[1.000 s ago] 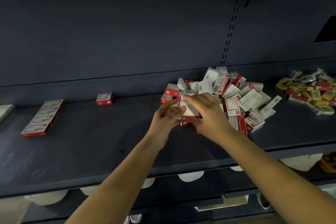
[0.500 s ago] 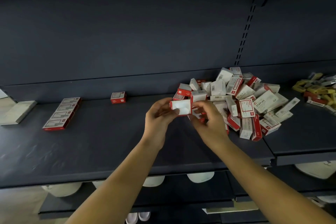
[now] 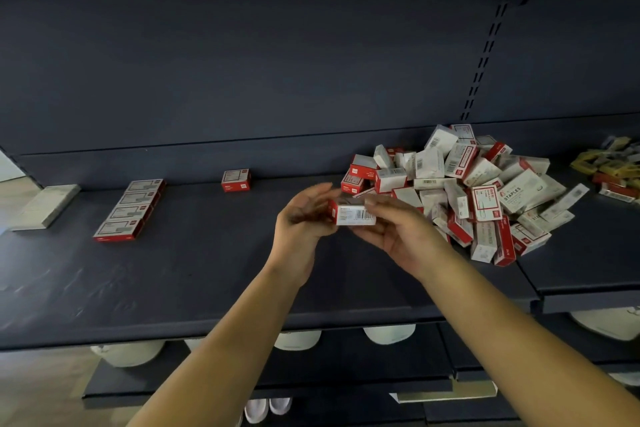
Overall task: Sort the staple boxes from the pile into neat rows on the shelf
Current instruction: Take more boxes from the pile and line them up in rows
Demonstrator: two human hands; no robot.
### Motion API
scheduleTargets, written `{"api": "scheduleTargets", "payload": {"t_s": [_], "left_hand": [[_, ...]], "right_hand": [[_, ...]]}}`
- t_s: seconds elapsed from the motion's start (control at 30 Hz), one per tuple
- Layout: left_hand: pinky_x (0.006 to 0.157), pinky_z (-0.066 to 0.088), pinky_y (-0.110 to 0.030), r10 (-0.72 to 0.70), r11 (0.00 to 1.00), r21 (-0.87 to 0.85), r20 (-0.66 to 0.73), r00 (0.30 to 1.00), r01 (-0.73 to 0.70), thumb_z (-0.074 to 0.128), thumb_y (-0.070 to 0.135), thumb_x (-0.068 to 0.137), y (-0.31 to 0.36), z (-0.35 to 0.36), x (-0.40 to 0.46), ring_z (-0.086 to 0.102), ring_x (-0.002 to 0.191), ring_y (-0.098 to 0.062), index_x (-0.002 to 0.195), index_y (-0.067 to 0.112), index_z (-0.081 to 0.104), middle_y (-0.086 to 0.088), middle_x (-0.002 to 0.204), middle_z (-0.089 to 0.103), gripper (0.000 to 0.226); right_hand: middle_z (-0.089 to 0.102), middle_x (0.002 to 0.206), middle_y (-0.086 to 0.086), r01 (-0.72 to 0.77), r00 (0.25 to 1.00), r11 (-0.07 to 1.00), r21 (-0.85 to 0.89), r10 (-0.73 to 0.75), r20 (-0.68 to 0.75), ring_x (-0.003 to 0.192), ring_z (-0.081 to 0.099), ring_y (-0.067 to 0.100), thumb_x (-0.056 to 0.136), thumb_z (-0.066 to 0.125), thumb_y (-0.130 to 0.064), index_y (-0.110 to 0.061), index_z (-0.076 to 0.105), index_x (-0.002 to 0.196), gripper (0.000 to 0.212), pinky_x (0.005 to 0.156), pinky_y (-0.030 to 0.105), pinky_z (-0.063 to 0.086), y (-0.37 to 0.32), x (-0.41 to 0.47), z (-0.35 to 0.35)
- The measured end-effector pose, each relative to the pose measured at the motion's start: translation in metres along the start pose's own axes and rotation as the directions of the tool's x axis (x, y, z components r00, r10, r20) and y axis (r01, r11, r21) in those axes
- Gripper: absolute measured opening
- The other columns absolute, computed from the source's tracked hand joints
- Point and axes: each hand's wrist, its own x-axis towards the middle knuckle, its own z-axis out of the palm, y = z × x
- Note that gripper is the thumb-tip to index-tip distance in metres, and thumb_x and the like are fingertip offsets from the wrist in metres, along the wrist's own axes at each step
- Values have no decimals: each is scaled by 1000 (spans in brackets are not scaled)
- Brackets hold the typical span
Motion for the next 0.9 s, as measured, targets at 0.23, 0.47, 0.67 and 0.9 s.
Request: {"api": "scheduleTargets", "payload": {"t_s": [0.23,0.47,0.67,0.9], "left_hand": [[86,54,-31,-155,986,-61,-11,988,154,55,19,89,6,-7,-5,65,104,-24,116,0,61,-15,110,68,34],[91,52,-34,-112,992,-52,-23,993,111,67,10,72,9,-8,-11,65,104,-25,116,2,61,-14,108,69,46],[87,54,-33,-63,996,-69,-69,996,58,67,5,71,11,-11,-16,67,97,-23,102,7,66,-7,95,73,31],[77,53,-28,-7,999,37,-109,994,11,64,-1,81,24,-14,-8,67,83,-13,108,12,62,-2,84,70,29]], "right_hand": [[68,101,7,216,976,974,-71,-216,5,95,67,19,68,65,-5,-11,57,106,39,78,31,55,9,-2,6],[65,110,6,288,957,939,-191,-288,28,104,63,22,76,62,9,-17,59,104,39,84,34,53,16,-3,7],[67,105,5,297,954,927,-227,-296,38,101,65,21,77,63,10,-12,58,109,39,85,34,54,20,-2,11],[69,93,6,228,972,907,-354,-236,22,87,65,18,86,59,-16,-15,63,104,18,67,27,46,15,0,14]]}}
